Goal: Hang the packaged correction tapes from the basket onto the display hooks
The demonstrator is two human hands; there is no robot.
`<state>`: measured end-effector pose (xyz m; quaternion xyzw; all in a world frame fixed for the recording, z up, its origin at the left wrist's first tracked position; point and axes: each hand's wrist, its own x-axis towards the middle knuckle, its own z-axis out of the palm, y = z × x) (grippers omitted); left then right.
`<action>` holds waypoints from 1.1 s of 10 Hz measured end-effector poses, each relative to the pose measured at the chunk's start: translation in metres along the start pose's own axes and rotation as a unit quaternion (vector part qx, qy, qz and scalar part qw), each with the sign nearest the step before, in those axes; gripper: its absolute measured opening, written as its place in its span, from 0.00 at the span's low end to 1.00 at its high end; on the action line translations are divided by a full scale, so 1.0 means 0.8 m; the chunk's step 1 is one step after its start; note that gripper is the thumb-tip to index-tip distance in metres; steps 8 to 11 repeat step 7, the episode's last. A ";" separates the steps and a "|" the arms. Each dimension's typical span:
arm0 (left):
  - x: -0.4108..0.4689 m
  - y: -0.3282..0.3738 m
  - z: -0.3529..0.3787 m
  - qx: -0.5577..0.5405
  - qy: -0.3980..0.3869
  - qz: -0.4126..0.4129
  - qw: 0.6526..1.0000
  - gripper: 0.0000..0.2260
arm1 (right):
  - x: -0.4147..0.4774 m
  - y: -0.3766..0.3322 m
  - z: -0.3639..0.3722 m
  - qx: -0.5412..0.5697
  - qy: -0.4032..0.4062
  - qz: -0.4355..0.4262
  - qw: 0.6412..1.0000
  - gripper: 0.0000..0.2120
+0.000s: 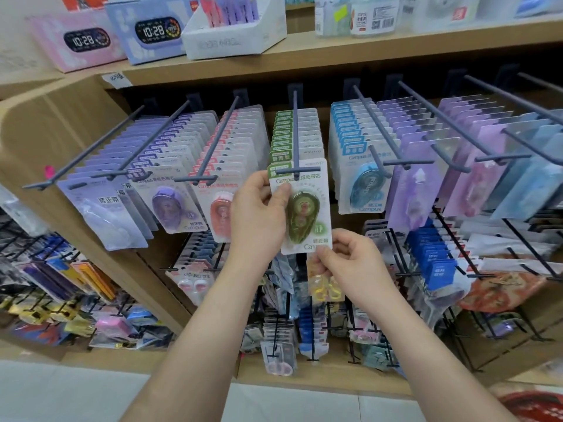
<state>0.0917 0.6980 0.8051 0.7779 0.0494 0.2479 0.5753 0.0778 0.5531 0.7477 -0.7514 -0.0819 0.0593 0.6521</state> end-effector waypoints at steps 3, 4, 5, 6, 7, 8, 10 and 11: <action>0.035 0.006 0.031 0.165 0.086 -0.011 0.983 0.10 | 0.001 0.008 -0.015 0.011 0.033 0.027 0.999 0.14; 0.034 0.006 0.035 0.178 0.079 -0.007 0.981 0.11 | -0.002 0.012 -0.022 0.011 0.035 0.026 0.999 0.13; 0.022 -0.006 0.031 0.179 0.074 0.029 0.981 0.12 | -0.006 0.015 -0.034 0.012 0.030 0.026 0.999 0.12; 0.004 -0.011 0.027 0.145 0.074 0.022 0.986 0.19 | -0.013 0.014 -0.048 0.013 0.018 0.024 0.999 0.12; -0.012 -0.012 0.028 0.135 0.101 0.025 0.985 0.20 | -0.022 0.012 -0.068 0.005 0.014 0.007 1.000 0.13; -0.012 -0.012 0.028 0.135 0.101 0.025 0.985 0.20 | -0.022 0.012 -0.068 0.005 0.014 0.007 1.000 0.13; -0.012 -0.012 0.028 0.135 0.101 0.025 0.985 0.20 | -0.022 0.012 -0.068 0.005 0.014 0.007 1.000 0.13; -0.012 -0.012 0.028 0.135 0.101 0.025 0.985 0.20 | -0.022 0.012 -0.068 0.005 0.014 0.007 1.000 0.13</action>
